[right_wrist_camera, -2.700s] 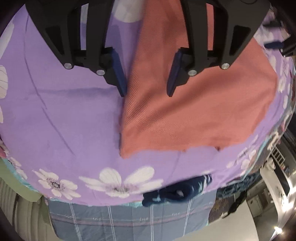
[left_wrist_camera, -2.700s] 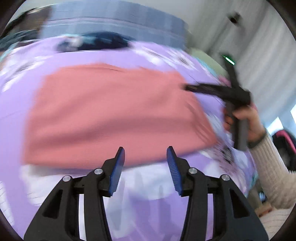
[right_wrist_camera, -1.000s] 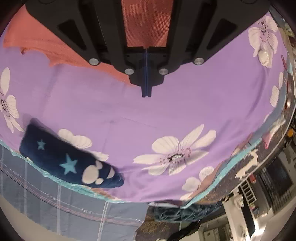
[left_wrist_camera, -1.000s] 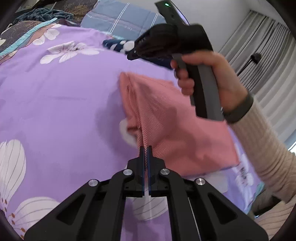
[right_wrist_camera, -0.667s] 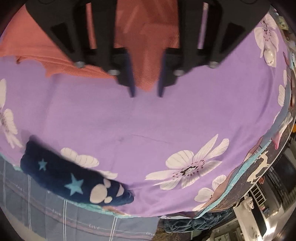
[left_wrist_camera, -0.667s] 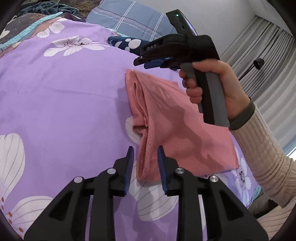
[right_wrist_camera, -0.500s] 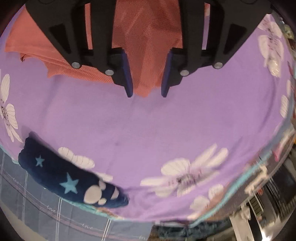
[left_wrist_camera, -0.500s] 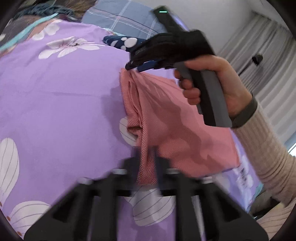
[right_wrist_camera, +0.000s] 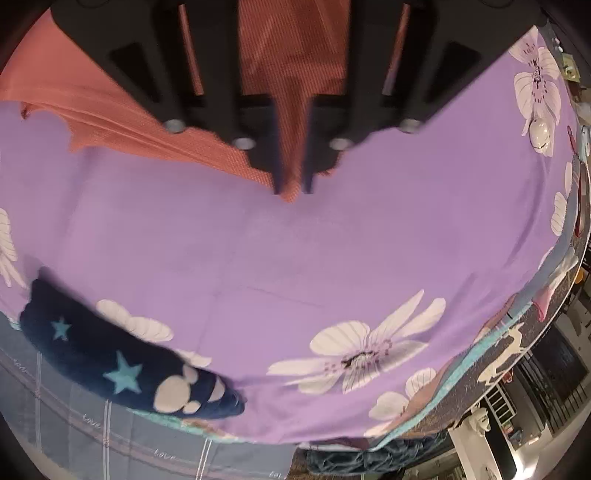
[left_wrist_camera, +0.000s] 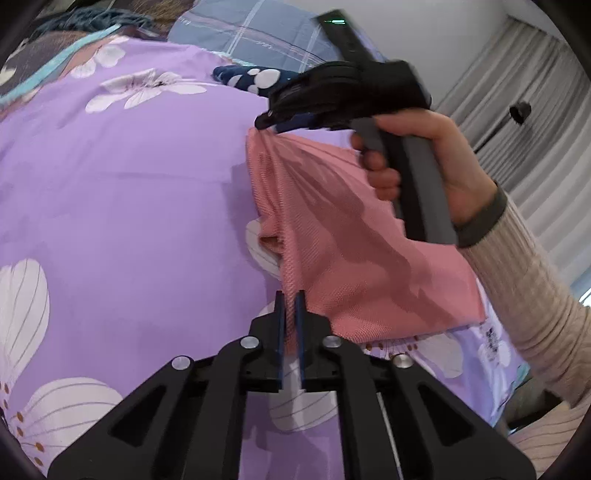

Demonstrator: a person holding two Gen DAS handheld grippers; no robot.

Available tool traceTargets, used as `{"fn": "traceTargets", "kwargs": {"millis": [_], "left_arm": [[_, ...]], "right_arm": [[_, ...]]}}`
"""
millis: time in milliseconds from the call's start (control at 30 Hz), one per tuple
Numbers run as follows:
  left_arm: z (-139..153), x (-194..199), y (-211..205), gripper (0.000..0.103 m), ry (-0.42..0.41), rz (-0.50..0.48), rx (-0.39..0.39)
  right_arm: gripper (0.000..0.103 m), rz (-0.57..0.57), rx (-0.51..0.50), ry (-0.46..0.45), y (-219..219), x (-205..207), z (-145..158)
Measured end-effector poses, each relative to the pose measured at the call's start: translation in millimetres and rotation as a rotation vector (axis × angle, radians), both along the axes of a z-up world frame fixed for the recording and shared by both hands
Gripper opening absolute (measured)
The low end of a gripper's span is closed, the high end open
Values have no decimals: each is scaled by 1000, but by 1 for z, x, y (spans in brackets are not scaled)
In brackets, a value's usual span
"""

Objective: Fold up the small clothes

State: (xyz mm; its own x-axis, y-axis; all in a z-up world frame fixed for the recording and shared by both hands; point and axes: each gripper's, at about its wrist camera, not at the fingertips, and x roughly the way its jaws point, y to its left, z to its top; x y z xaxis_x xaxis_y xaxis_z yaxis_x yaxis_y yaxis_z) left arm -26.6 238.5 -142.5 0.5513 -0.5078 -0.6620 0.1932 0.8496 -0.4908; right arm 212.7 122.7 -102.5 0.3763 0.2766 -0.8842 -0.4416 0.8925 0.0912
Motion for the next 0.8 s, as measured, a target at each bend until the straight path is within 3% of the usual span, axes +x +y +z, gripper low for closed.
{"fn": "traceTargets", "kwargs": {"millis": [100, 233, 433, 500, 733, 767, 800], "left_arm": [[-1, 7, 10, 10, 13, 29, -33], [-4, 24, 7, 28, 15, 11, -42], [-2, 51, 4, 28, 10, -15, -63], [-5, 60, 7, 28, 25, -30, -97], [-20, 80, 11, 30, 85, -66, -265], [-19, 80, 10, 27, 86, -67, -262], [-16, 79, 8, 18, 77, -61, -233]], "right_arm": [[40, 48, -28, -27, 5, -9, 9], [40, 81, -128, -3, 24, -17, 3], [39, 42, -120, 39, 27, -11, -13], [35, 39, -114, 44, 25, -9, -12], [37, 55, -103, 53, 23, -7, -13], [29, 63, -121, 39, 26, -8, -14], [11, 69, -143, 18, 28, -9, -14]]}}
